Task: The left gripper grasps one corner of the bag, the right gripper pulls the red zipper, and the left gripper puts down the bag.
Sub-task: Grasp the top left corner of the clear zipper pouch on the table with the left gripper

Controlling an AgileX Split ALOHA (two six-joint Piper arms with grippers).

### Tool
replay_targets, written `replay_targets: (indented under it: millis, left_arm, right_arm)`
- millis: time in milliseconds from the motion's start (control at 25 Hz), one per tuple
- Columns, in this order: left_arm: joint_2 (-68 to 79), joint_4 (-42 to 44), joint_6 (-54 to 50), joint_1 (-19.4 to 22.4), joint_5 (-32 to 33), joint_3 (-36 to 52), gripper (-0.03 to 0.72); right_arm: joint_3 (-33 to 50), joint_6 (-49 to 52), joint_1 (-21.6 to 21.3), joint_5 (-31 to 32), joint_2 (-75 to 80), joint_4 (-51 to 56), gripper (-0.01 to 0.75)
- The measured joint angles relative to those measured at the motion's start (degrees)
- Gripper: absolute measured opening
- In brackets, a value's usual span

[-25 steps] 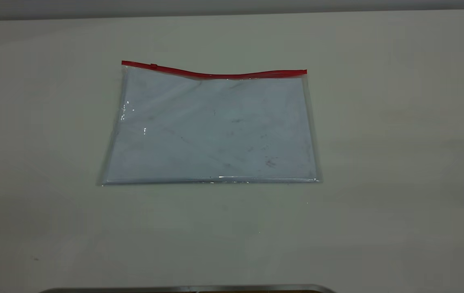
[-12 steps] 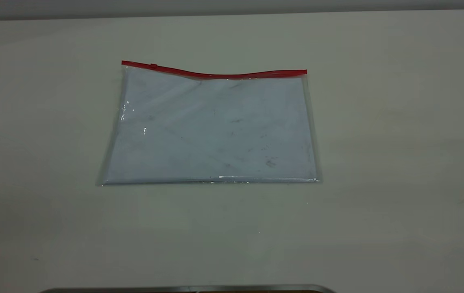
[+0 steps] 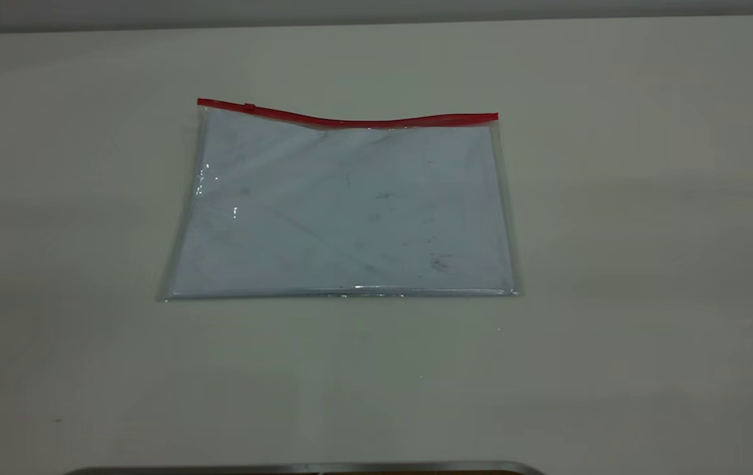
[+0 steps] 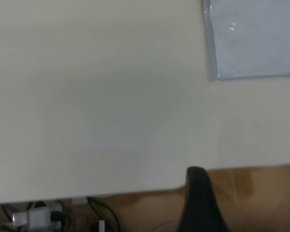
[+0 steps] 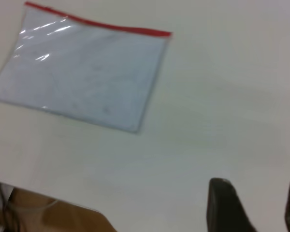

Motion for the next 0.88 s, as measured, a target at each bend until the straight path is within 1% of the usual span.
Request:
replay_targets:
  millis: [40, 160, 280, 440, 560, 640, 720, 880]
  left_arm:
    - [4.07, 0.00, 0.00, 0.00, -2.83, -0.66, 0.575]
    - [16.39, -0.05, 0.79, 0.00, -7.98, -3.13, 0.595]
    - [28.49, -0.05, 2.24, 0.00, -12.98, -6.48, 0.604]
    - [43.23, -0.16, 3.39, 0.00, -22.18, -10.39, 0.604]
    - [52.98, -1.40, 6.25, 0.00, -28.15, -13.21, 0.604]
    - [59.38, -3.81, 9.13, 0.00, -31.59, -15.67, 0.604]
    - [65.04, -6.90, 12.39, 0.00, -33.39, -18.05, 0.604]
    - [76.83, -14.43, 20.90, 0.00, -35.47, -23.86, 0.601]
  right_arm:
    - [0.00, -2.45, 0.00, -2.98, 4.21, 1.60, 0.382]
    - [-0.31, -10.69, 0.00, -9.44, 16.43, 7.42, 0.447]
    - [-1.88, -22.21, 0.00, -14.33, 27.94, 16.52, 0.484]
    - [-5.34, -39.79, 0.00, -17.96, 42.38, 32.19, 0.490]
    - [-8.53, -51.24, 0.48, -19.14, 51.88, 43.84, 0.489]
    - [-10.72, -58.25, 2.13, -20.18, 57.57, 50.20, 0.489]
    - [-13.30, -63.12, 4.75, -20.45, 62.34, 54.80, 0.489]
    - [-18.34, -66.37, 9.37, -20.71, 71.54, 61.11, 0.489]
